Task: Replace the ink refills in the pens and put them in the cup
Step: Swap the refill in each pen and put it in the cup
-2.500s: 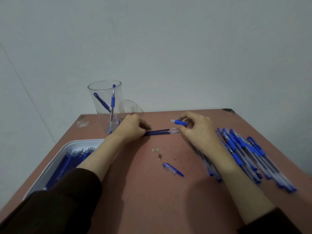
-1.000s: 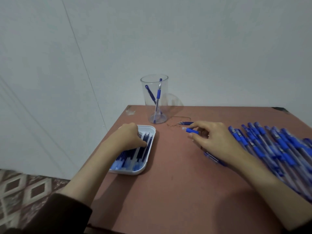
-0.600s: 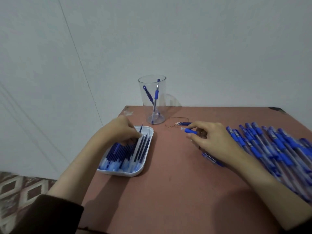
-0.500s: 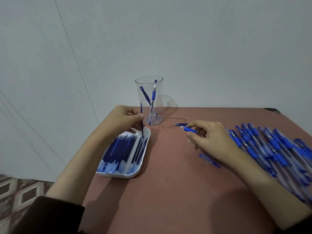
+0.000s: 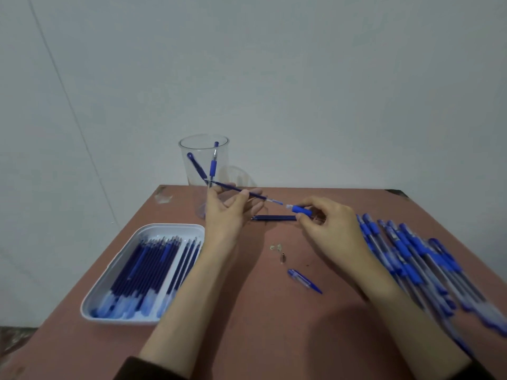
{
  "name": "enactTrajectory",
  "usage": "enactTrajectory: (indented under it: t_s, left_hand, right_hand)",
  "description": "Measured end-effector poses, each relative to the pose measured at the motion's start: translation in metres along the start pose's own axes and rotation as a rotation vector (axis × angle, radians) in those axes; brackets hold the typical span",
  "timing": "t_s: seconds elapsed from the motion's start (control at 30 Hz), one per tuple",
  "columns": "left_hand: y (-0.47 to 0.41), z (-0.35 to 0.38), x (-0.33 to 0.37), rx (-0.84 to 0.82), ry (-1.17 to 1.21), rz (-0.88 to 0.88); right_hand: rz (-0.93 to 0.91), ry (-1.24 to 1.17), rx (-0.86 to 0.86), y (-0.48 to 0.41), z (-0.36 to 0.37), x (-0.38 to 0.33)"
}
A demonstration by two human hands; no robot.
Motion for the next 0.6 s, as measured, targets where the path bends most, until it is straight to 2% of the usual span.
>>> enactTrajectory:
  t_s: [0.6]
  left_hand:
    - [0.0039,0.0005,0.0022,-0.052,-0.016,0.035]
  right_hand:
    - [-0.03,-0.043,-0.004,0.0028,-0.0033,-0.0082]
Point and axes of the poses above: each hand's wrist, its own y-axis away from the middle knuckle, its own z-axis out of the palm, x = y × z, the point moved 7 cm from there along -y, towards the middle knuckle, and after that the axes turned 8 degrees about y, right-handed, at the moved point
